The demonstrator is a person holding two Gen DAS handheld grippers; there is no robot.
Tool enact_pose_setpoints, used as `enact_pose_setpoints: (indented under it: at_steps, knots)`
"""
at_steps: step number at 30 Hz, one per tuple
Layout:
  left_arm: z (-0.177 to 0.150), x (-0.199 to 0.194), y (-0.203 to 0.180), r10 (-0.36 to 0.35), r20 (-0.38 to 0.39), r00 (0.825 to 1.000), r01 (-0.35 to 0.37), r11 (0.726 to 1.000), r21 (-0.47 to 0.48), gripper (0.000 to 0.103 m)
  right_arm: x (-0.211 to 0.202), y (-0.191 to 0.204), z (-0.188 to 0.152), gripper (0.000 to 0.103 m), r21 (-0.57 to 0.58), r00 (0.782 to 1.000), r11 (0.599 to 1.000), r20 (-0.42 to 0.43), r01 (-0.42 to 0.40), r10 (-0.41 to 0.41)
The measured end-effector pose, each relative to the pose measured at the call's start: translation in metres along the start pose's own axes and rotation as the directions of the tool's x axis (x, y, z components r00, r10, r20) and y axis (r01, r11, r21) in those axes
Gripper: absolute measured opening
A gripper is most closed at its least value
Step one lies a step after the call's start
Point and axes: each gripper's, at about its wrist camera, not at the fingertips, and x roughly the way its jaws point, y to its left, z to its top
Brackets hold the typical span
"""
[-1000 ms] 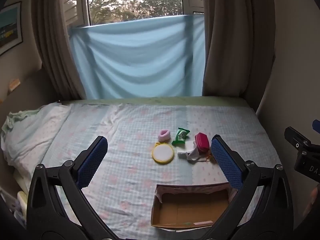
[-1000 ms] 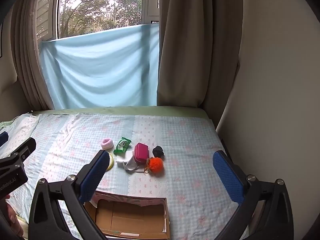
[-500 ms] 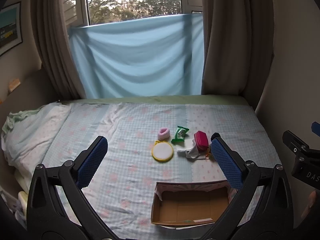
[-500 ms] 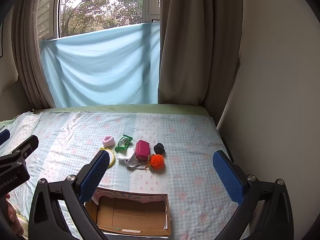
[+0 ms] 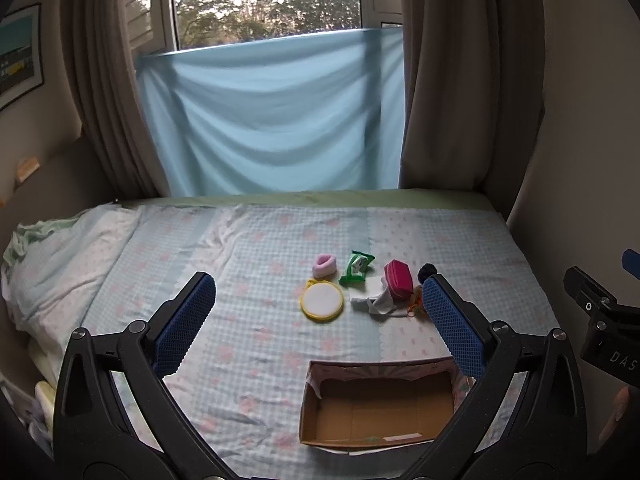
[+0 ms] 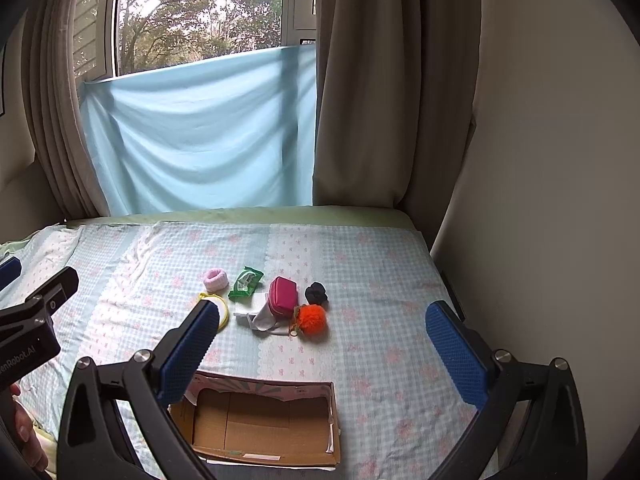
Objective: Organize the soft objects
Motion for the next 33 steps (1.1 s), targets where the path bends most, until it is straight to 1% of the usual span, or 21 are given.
enact_pose_setpoints:
  at_steps: [14, 33]
  knots:
    - [-0.0006, -0.0072, 0.0014, -0.007, 0.011, 1.0, 0.007, 1.0, -0.005, 0.102, -0.0018, -0.0031, -0.0007, 0.103, 0.005, 1.0, 1.0, 0.002, -0.004, 0.004]
    - [-0.0022, -0.0039, 0.0001, -0.002, 0.003, 1.0, 0.002, 1.0, -0.011, 0.102, 0.0006, -0.0056, -0.0018, 0.103, 0.008, 1.0, 1.0, 0.004, -0.017, 0.017]
